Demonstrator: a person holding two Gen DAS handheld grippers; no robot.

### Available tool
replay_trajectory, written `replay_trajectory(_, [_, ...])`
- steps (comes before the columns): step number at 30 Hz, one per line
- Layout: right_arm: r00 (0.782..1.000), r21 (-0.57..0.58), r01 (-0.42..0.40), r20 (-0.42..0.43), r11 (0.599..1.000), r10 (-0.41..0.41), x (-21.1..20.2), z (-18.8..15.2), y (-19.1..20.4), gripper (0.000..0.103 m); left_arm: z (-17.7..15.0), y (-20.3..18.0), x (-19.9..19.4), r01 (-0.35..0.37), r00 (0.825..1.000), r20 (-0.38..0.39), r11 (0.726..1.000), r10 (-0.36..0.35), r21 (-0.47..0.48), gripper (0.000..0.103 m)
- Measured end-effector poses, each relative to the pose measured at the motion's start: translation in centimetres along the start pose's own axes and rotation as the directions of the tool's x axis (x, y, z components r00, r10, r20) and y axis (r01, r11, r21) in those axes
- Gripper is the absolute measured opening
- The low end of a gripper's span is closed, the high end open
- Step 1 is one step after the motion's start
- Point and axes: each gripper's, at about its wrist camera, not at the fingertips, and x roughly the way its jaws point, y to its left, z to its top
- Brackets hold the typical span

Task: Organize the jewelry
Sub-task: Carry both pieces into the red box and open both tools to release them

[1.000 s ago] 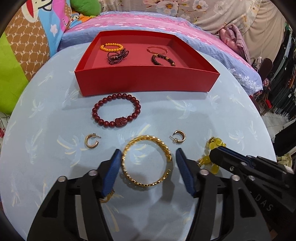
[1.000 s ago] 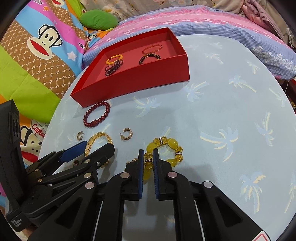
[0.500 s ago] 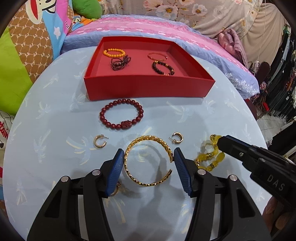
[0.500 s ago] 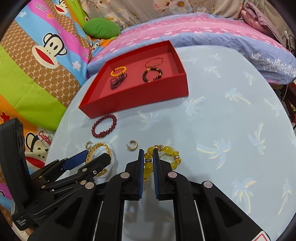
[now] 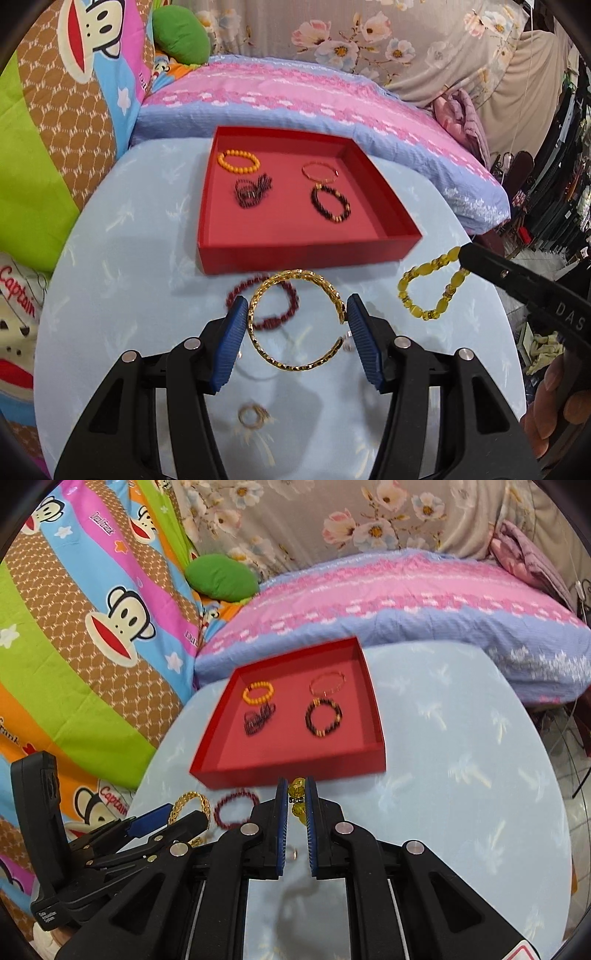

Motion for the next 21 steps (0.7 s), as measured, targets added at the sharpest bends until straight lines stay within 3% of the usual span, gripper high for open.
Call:
replay_trajectory(6, [0.999,-0.029,-0.019,0.032,0.999,0.020,2.2,4.9,1.4,0.009,4.1,0.3,1.6,-0.019,0.999,0.035,1.000,0.018,0.024,0.053])
replay_trajectory(11, [0.998,-0.019,-0.053,0.015,0.998,0.053,5.2,7.0,2.3,0.009,6.4,0.9,4.0,-0.017,0.999,0.031,1.000,0.016,0.015,0.053])
replay_trajectory(16, [0.998,0.011,-0.060,-0.034,0.998,0.060,9.1,6.9,1.8,0.009,7.1,1.3,7.2,-0.014,1.000,-0.006,1.000,0.014,0.023,0.053])
replay_trajectory(21, [0.995,0.037,-0.007,-0.103,0.999,0.010,12.1,5.3,-0.5,0.009,6.5,1.6,9.8,-0.030,0.998,-0.056,0.999,0.032,0.032,0.053])
